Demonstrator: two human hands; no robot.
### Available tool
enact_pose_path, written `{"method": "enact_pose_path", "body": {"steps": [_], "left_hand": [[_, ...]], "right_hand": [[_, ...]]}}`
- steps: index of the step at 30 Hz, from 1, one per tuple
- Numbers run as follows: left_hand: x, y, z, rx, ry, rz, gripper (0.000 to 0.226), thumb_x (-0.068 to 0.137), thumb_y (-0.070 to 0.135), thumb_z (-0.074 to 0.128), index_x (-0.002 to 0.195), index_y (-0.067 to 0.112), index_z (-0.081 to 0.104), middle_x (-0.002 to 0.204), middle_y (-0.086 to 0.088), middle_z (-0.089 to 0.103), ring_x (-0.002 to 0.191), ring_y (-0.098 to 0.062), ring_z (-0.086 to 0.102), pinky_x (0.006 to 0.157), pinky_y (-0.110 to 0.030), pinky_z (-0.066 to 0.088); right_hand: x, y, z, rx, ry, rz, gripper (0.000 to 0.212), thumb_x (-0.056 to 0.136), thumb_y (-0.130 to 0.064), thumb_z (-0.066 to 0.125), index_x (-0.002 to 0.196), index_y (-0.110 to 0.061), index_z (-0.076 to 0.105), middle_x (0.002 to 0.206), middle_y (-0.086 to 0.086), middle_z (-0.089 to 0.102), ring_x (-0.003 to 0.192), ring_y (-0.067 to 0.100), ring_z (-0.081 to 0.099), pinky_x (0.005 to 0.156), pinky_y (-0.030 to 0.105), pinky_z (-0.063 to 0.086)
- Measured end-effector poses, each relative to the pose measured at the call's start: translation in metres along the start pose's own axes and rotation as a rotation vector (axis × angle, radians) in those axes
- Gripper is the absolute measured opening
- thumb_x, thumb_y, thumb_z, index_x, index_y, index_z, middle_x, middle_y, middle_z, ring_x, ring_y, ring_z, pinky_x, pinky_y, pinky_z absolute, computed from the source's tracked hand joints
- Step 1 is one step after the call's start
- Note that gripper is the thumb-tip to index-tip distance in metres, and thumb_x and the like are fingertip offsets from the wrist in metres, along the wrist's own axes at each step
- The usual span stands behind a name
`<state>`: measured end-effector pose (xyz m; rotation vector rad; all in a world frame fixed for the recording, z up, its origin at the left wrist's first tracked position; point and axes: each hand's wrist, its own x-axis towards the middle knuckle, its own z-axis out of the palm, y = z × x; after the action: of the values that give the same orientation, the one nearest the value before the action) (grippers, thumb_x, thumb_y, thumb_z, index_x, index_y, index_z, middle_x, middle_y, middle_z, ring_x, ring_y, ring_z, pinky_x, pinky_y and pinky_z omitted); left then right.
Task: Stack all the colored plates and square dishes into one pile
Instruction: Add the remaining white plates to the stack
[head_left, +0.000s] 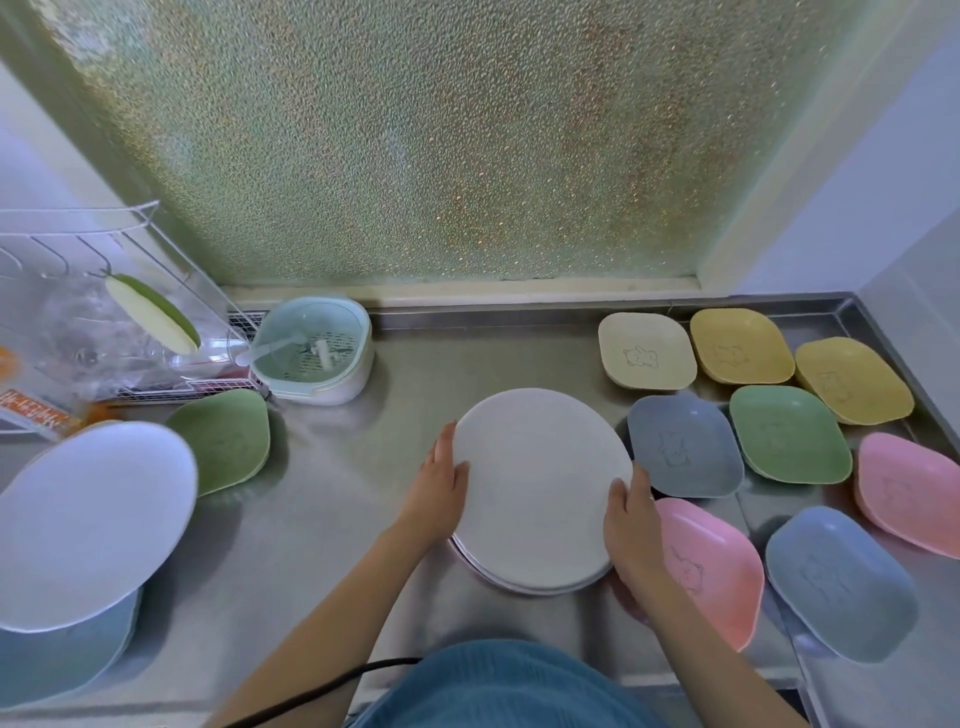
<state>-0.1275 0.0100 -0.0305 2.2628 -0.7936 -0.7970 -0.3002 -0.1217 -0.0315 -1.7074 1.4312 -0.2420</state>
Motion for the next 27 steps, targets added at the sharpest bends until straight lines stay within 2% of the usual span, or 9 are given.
{"method": "enact_pose_path", "body": {"steps": [4, 8, 14, 18, 20, 22, 25, 27], "left_hand": [[-0.003, -0.006, -0.005, -0.047, 0.036, -0.037, 0.055, 0.099, 0.013, 0.035, 0.148, 0.009, 0.01, 0.152, -0.012, 0.028, 0.134, -0.032, 0.035, 0.106, -0.032, 0.028], [-0.008, -0.024, -0.024, -0.112, 0.075, -0.098, 0.055, 0.099, 0.013, 0.035, 0.148, 0.01, 0.01, 0.152, -0.015, 0.028, 0.136, -0.033, 0.033, 0.109, -0.034, 0.027], [-0.026, -0.067, -0.061, -0.168, 0.173, -0.208, 0.053, 0.099, 0.013, 0.036, 0.148, 0.015, 0.016, 0.14, -0.019, 0.04, 0.121, -0.033, 0.045, 0.094, -0.031, 0.035], [-0.047, -0.099, -0.089, -0.178, 0.236, -0.26, 0.054, 0.099, 0.015, 0.035, 0.148, 0.016, 0.014, 0.148, -0.015, 0.034, 0.129, -0.032, 0.041, 0.103, -0.038, 0.034], [-0.058, -0.114, -0.103, -0.162, 0.267, -0.261, 0.053, 0.098, 0.015, 0.035, 0.148, 0.016, 0.016, 0.149, -0.011, 0.035, 0.127, -0.032, 0.043, 0.101, -0.038, 0.036], [-0.068, -0.127, -0.116, -0.141, 0.291, -0.287, 0.053, 0.099, 0.017, 0.034, 0.148, 0.018, 0.015, 0.147, -0.01, 0.038, 0.127, -0.033, 0.044, 0.101, -0.038, 0.036], [-0.075, -0.146, -0.13, -0.121, 0.288, -0.299, 0.051, 0.099, 0.023, 0.031, 0.147, 0.024, 0.015, 0.144, -0.009, 0.042, 0.124, -0.03, 0.048, 0.103, -0.044, 0.038], [-0.078, -0.152, -0.134, -0.115, 0.272, -0.293, 0.05, 0.1, 0.025, 0.03, 0.147, 0.025, 0.014, 0.144, -0.007, 0.042, 0.124, -0.029, 0.048, 0.104, -0.046, 0.039]], "right_hand": [[0.004, -0.003, 0.008, -0.14, 0.033, -0.001, 0.04, 0.1, -0.024, 0.032, 0.139, -0.016, 0.03, 0.116, 0.014, 0.059, 0.097, 0.028, 0.056, 0.097, 0.043, 0.043], [-0.007, -0.023, 0.029, -0.037, -0.04, -0.052, 0.041, 0.101, -0.015, 0.03, 0.141, -0.009, 0.029, 0.135, 0.014, 0.048, 0.123, 0.031, 0.046, 0.102, 0.036, 0.034], [-0.025, -0.046, 0.076, -0.012, -0.109, -0.16, 0.036, 0.099, -0.01, 0.032, 0.135, -0.005, 0.036, 0.131, 0.017, 0.049, 0.119, 0.03, 0.047, 0.097, 0.034, 0.037], [-0.042, -0.066, 0.112, -0.021, -0.173, -0.217, 0.036, 0.098, -0.008, 0.033, 0.134, -0.004, 0.037, 0.132, 0.018, 0.048, 0.119, 0.032, 0.046, 0.094, 0.029, 0.034], [-0.053, -0.076, 0.128, -0.027, -0.218, -0.237, 0.037, 0.099, -0.009, 0.033, 0.135, -0.005, 0.036, 0.133, 0.017, 0.048, 0.121, 0.03, 0.046, 0.092, 0.027, 0.033], [-0.063, -0.082, 0.145, -0.036, -0.242, -0.255, 0.038, 0.099, -0.011, 0.032, 0.137, -0.007, 0.034, 0.135, 0.015, 0.047, 0.122, 0.03, 0.045, 0.097, 0.028, 0.033], [-0.075, -0.083, 0.166, -0.047, -0.241, -0.26, 0.04, 0.1, -0.015, 0.032, 0.139, -0.008, 0.031, 0.139, 0.013, 0.044, 0.126, 0.029, 0.044, 0.106, 0.038, 0.036], [-0.081, -0.082, 0.173, -0.043, -0.218, -0.26, 0.041, 0.1, -0.015, 0.031, 0.14, -0.009, 0.031, 0.14, 0.013, 0.043, 0.127, 0.029, 0.043, 0.107, 0.041, 0.036]]}}
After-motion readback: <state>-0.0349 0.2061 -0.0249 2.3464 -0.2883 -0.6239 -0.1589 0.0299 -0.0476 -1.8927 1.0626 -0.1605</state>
